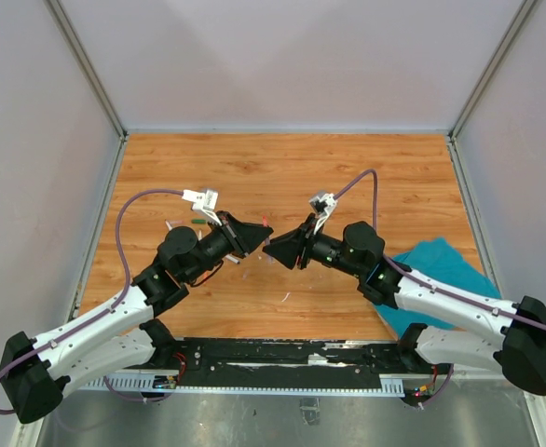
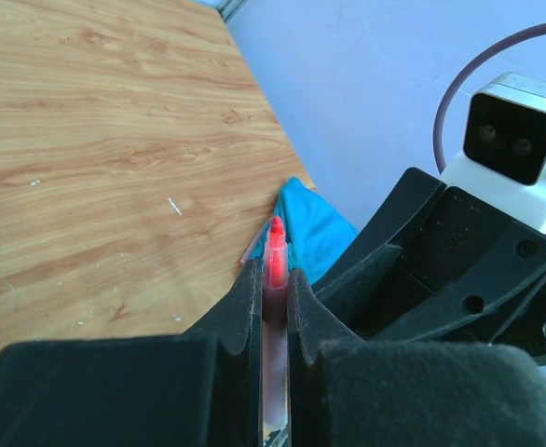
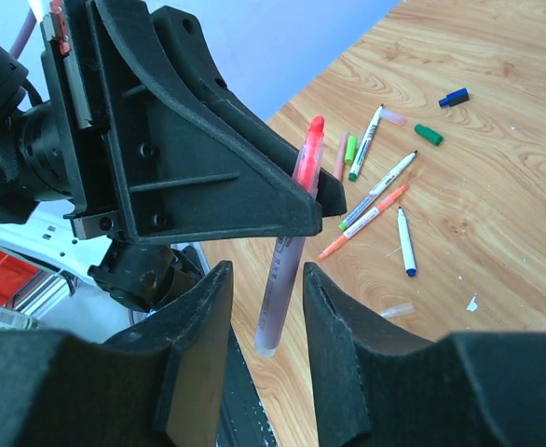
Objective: Insert the pens into the pen caps
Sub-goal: Adjust the pen, then pick up the pen cap from the center of the board.
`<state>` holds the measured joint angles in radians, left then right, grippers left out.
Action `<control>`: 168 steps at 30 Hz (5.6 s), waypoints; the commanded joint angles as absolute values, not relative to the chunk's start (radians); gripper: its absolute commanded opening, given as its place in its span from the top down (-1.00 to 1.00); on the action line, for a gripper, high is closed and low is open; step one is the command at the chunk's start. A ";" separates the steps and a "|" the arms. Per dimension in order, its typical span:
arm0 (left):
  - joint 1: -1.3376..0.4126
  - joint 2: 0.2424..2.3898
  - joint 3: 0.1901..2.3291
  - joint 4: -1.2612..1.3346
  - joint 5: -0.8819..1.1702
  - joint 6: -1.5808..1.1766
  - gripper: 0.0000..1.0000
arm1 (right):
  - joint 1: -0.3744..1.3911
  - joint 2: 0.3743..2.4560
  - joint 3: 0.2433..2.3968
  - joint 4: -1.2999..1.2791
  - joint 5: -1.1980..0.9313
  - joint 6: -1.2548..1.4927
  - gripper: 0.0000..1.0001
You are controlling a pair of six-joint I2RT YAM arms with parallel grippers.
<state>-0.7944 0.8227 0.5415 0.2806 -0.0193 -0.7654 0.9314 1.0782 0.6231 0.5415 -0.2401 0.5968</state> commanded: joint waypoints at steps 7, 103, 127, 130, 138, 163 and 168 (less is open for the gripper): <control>-0.796 0.810 0.522 0.298 0.009 -0.757 0.99 | 0.950 1.126 0.691 0.521 -0.232 0.552 0.45; -0.065 1.541 0.834 -0.089 -0.395 -0.960 -0.01 | 0.818 0.650 0.485 -0.357 -0.022 0.391 0.99; -0.056 1.614 0.879 -0.160 -0.468 -1.013 0.03 | 0.818 0.664 0.465 -0.336 -0.018 0.411 0.99; -0.054 1.618 0.874 -0.161 -0.466 -1.021 0.03 | 0.819 0.663 0.463 -0.335 -0.020 0.413 0.99; -0.049 1.641 0.874 -0.152 -0.453 -1.021 0.05 | 0.819 0.666 0.460 -0.334 -0.018 0.415 0.99; -0.030 1.715 0.887 -0.152 -0.428 -1.004 0.32 | 0.818 0.650 0.457 -0.349 -0.007 0.407 0.99; -0.027 1.716 0.883 -0.137 -0.411 -0.967 0.42 | 0.819 0.641 0.453 -0.352 0.000 0.406 0.99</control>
<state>-0.0395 1.6928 0.8803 -0.1368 -0.4206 -1.0039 0.8276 0.6537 0.4629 -0.3496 -0.0250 0.4049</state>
